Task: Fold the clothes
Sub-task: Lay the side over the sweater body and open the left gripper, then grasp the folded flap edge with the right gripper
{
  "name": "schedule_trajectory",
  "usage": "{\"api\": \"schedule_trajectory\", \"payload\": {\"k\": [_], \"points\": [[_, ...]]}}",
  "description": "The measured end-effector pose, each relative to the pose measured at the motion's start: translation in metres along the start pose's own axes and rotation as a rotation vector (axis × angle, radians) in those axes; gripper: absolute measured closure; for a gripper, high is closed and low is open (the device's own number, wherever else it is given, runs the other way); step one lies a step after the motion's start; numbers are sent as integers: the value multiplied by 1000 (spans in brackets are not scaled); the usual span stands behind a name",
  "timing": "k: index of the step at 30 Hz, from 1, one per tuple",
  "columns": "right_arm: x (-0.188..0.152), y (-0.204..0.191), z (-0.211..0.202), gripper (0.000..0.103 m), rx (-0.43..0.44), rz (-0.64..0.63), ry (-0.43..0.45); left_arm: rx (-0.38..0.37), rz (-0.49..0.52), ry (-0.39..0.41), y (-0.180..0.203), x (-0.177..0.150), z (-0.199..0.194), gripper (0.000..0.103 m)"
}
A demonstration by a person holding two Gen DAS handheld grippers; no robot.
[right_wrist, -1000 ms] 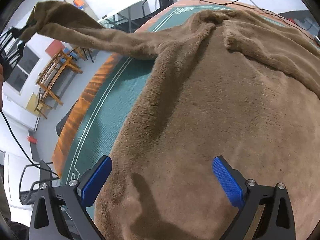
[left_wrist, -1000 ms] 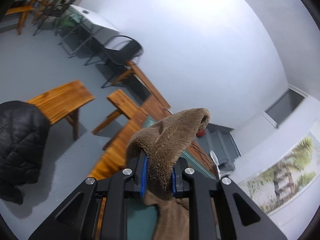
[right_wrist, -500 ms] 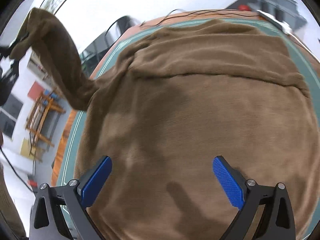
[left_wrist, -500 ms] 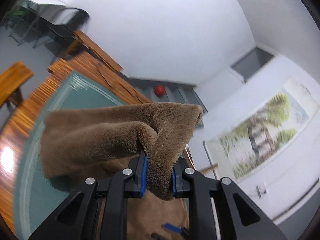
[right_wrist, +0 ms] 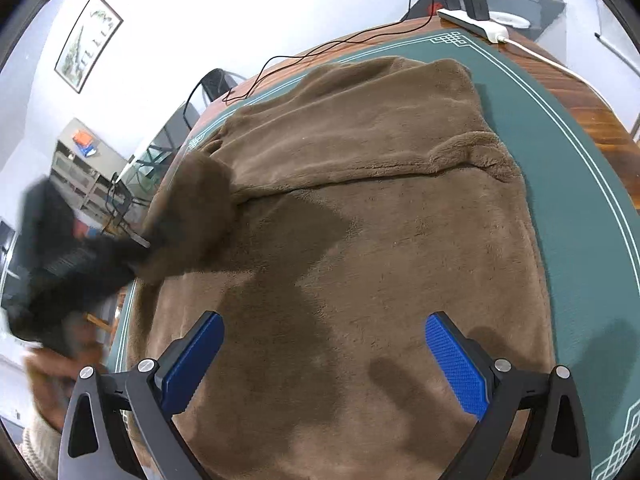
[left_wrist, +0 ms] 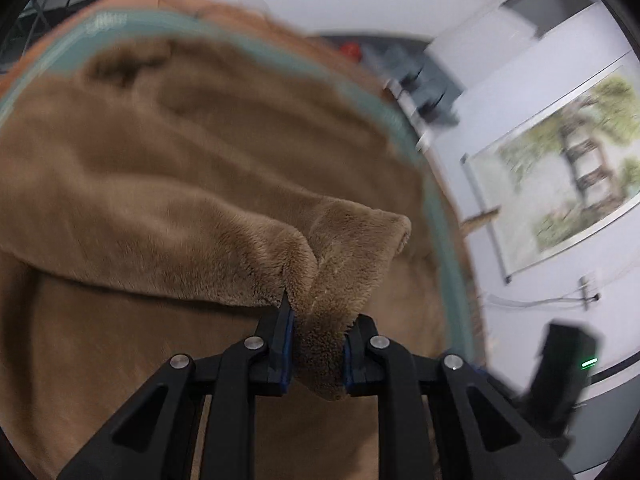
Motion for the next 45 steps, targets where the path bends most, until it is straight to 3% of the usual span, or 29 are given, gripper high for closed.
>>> {"api": "schedule_trajectory", "payload": {"k": [2, 4, 6, 9, 16, 21, 25, 30, 40, 45], "points": [[3, 1, -1, 0, 27, -23, -4, 34, -22, -50, -6, -13, 15, 77], [4, 0, -2, 0, 55, -46, -4, 32, -36, -49, -5, -22, 10, 68], [7, -1, -2, 0, 85, -59, 0, 29, -61, -39, -6, -27, 0, 43], [15, -5, 4, 0, 145, -60, -4, 31, -92, -11, -9, -32, -18, 27], [30, -19, 23, 1, 288, -32, -42, 100, -149, 23, -37, -42, -48, 25], [34, -19, 40, 37, 333, 55, -69, 135, -200, 20, -67, -41, -52, 25], [39, -18, 54, 38, 288, 89, -81, 136, -228, 15, -82, -34, -51, 25], [44, -10, 75, 38, 232, 139, -107, 159, -180, -6, -86, -23, -49, 25], [48, -31, 114, 38, 207, 144, -181, 159, -182, -58, -111, -14, -42, 25], [51, -35, 119, 38, 192, 140, -178, 157, -187, -57, -115, -9, -44, 25]]}}
Point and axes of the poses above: each gripper's, at about its wrist camera, not at the fingertips, and z roughly the way its jaws point, y to its right, x to its top, the point moved 2 cm from there along z, roughly the way its jaws point, and after that the axes turned 2 degrees about y, right-handed, at the moved point
